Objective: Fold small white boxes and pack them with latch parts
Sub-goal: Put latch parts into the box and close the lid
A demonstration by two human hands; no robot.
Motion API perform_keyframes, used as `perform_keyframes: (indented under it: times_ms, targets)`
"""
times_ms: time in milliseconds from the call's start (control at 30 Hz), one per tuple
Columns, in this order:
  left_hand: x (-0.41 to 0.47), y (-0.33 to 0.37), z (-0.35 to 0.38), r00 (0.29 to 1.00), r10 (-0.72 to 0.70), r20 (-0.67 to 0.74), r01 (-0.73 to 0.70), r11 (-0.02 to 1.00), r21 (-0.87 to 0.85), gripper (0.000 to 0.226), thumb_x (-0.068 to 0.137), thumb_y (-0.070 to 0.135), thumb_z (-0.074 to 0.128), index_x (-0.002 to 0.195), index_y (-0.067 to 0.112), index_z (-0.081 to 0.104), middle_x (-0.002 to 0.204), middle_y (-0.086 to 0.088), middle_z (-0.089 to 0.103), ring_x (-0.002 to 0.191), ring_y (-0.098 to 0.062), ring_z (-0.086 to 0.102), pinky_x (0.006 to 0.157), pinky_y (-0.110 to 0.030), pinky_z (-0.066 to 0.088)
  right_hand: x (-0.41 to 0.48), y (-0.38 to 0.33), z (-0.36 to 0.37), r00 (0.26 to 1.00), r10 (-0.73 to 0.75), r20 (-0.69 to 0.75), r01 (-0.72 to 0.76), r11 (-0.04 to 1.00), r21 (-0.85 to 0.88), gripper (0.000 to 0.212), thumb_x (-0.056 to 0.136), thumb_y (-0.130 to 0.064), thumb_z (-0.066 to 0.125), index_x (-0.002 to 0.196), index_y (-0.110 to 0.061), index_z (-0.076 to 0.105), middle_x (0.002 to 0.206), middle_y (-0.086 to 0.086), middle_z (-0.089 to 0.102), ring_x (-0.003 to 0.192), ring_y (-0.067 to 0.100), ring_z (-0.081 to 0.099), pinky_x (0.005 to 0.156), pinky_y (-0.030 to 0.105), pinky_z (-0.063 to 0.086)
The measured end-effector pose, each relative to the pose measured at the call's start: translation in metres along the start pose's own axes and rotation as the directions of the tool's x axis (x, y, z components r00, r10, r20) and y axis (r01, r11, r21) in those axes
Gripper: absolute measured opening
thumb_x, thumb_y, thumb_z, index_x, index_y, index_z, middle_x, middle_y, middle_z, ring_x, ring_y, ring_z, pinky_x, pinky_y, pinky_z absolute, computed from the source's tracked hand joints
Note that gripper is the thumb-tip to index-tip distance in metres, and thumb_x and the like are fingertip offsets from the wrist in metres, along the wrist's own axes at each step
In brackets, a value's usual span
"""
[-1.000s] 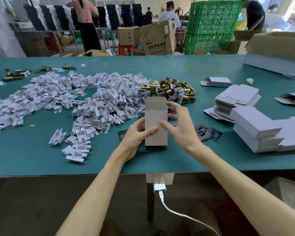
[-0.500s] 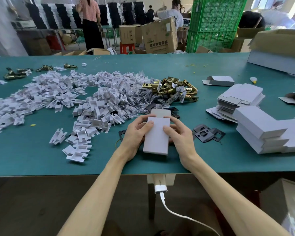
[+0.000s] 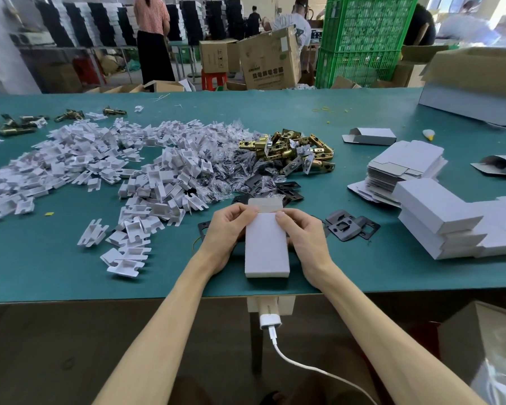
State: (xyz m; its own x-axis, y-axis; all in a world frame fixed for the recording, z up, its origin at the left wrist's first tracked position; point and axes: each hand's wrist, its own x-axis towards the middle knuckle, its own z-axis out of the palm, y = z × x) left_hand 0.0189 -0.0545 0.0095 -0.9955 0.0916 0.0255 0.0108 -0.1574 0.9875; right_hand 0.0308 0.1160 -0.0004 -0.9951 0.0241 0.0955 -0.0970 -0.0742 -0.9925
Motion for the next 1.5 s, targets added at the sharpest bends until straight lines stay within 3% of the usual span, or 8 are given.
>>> perform_keyframes:
  times_ms: [233, 533, 633, 700, 833, 1067, 1300, 1500]
  targets:
    - [0.000, -0.002, -0.001, 0.997, 0.069, 0.026, -0.070, 0.996, 0.047, 0.015, 0.099, 0.024, 0.069, 0.088, 0.016, 0.074, 0.088, -0.007, 0.071, 0.078, -0.019, 0.062, 0.064, -0.026, 0.051, -0.002, 0.000, -0.002, 0.999, -0.036, -0.007, 0.036, 0.999, -0.022, 0.009, 0.099, -0.025, 0.065, 0.100, -0.020, 0.073, 0.099, 0.006, 0.074, 0.085, 0.019, 0.066, 0.071, 0.041, 0.053]
    - [-0.001, 0.000, -0.002, 0.992, 0.114, 0.057, -0.114, 0.993, -0.012, 0.037, 0.100, 0.021, 0.068, 0.134, 0.034, 0.067, 0.099, -0.013, 0.065, 0.089, -0.023, 0.063, 0.079, -0.037, 0.056, -0.001, -0.002, -0.001, 0.998, -0.009, -0.060, 0.012, 0.999, 0.052, 0.028, 0.095, -0.027, 0.072, 0.117, -0.016, 0.057, 0.113, 0.006, 0.070, 0.099, 0.018, 0.070, 0.070, 0.025, 0.054]
    - [-0.002, 0.000, 0.001, 0.997, 0.078, 0.025, -0.078, 0.997, 0.023, 0.024, 0.096, 0.033, 0.069, 0.112, 0.017, 0.076, 0.100, -0.012, 0.073, 0.087, -0.025, 0.064, 0.076, -0.041, 0.051, 0.000, -0.001, -0.001, 0.997, -0.047, -0.063, 0.048, 0.999, 0.001, 0.019, 0.096, -0.023, 0.071, 0.108, -0.012, 0.062, 0.108, 0.009, 0.070, 0.096, 0.019, 0.067, 0.071, 0.028, 0.051]
    - [-0.003, 0.000, 0.002, 0.999, 0.046, 0.003, -0.046, 0.998, 0.042, 0.039, 0.093, 0.044, 0.068, 0.104, 0.007, 0.075, 0.095, -0.015, 0.071, 0.085, -0.030, 0.063, 0.075, -0.041, 0.048, 0.001, -0.001, -0.001, 0.997, -0.056, -0.056, 0.056, 0.998, -0.013, 0.017, 0.095, -0.024, 0.073, 0.104, -0.013, 0.063, 0.104, 0.008, 0.070, 0.093, 0.017, 0.066, 0.072, 0.029, 0.051]
    - [-0.002, 0.000, 0.003, 0.999, 0.042, -0.011, -0.041, 0.998, 0.050, 0.028, 0.097, 0.037, 0.068, 0.094, 0.009, 0.071, 0.089, -0.012, 0.070, 0.081, -0.027, 0.061, 0.070, -0.036, 0.047, 0.000, -0.001, -0.001, 0.997, -0.060, -0.041, 0.059, 0.998, -0.017, 0.018, 0.094, -0.026, 0.074, 0.103, -0.014, 0.064, 0.102, 0.006, 0.071, 0.091, 0.014, 0.066, 0.070, 0.027, 0.051]
    - [0.000, -0.002, -0.001, 0.997, 0.073, -0.016, -0.071, 0.991, 0.113, 0.014, 0.099, 0.018, 0.069, 0.108, 0.007, 0.070, 0.104, -0.021, 0.073, 0.084, -0.023, 0.067, 0.069, -0.033, 0.056, -0.001, -0.003, -0.001, 1.000, -0.022, -0.015, 0.022, 0.999, 0.037, 0.026, 0.091, -0.027, 0.077, 0.111, -0.015, 0.065, 0.108, 0.002, 0.074, 0.097, 0.015, 0.072, 0.071, 0.025, 0.056]
    - [0.006, -0.008, -0.003, 0.966, 0.050, -0.254, -0.043, 0.999, 0.033, 0.010, 0.102, 0.018, 0.066, 0.105, 0.009, 0.063, 0.096, -0.012, 0.066, 0.081, -0.023, 0.063, 0.075, -0.043, 0.052, -0.003, -0.007, 0.002, 0.985, 0.005, 0.170, -0.003, 1.000, -0.010, 0.050, 0.087, -0.025, 0.081, 0.131, -0.022, 0.057, 0.127, -0.003, 0.067, 0.103, 0.009, 0.072, 0.086, 0.029, 0.059]
    - [0.010, -0.006, -0.003, 0.905, 0.033, -0.424, -0.074, 0.994, -0.079, 0.014, 0.105, 0.019, 0.060, 0.102, 0.006, 0.055, 0.093, -0.008, 0.060, 0.077, -0.016, 0.059, 0.068, -0.032, 0.051, -0.005, -0.009, 0.005, 0.968, -0.026, 0.251, 0.082, 0.973, -0.214, 0.039, 0.096, -0.036, 0.070, 0.133, -0.030, 0.059, 0.102, -0.002, 0.078, 0.094, 0.012, 0.072, 0.083, 0.025, 0.054]
